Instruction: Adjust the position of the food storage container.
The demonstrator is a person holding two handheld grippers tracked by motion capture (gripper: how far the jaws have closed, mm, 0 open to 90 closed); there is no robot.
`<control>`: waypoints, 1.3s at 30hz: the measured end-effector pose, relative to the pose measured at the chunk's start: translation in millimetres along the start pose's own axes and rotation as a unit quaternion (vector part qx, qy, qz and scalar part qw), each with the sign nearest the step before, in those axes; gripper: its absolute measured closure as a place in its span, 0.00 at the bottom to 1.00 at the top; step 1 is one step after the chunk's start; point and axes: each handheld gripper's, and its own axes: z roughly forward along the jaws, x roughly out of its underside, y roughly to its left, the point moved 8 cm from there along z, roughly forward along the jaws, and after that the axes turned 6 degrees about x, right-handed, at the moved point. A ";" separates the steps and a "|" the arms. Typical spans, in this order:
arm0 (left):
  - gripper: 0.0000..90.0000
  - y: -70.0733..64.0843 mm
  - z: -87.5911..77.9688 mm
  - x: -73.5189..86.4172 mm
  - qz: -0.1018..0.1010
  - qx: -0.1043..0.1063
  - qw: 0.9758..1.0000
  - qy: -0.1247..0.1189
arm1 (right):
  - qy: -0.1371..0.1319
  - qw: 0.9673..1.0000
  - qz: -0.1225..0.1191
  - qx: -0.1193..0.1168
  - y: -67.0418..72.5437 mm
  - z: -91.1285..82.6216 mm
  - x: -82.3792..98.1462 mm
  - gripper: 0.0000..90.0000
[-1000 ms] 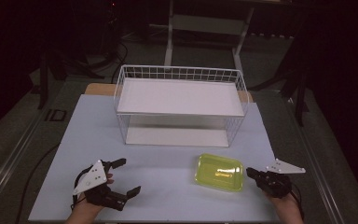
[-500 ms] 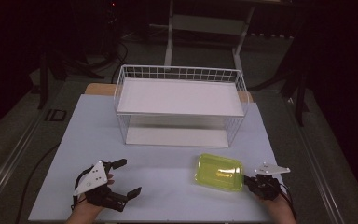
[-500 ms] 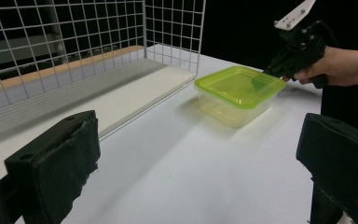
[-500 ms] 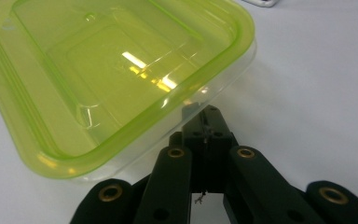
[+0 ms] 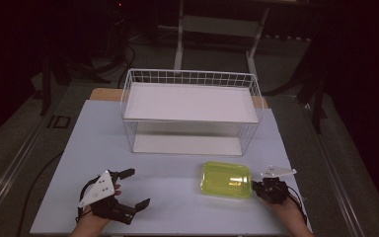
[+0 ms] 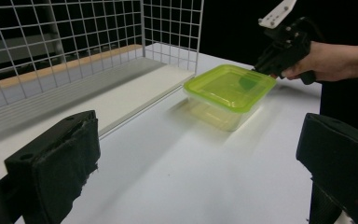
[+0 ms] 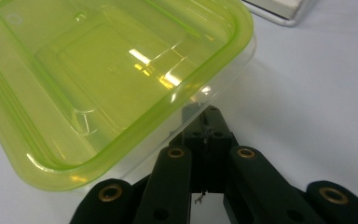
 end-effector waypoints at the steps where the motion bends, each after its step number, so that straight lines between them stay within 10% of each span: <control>1: 0.00 0.4 0.0 0.2 0.000 0.000 1.000 0.001 | 0.001 1.000 0.001 -0.003 1.1 2.0 -1.8 1.00; 39: 0.00 -1.8 0.5 1.5 -0.003 0.005 1.000 0.001 | 0.007 0.999 -0.025 -0.039 40.6 33.9 -32.8 1.00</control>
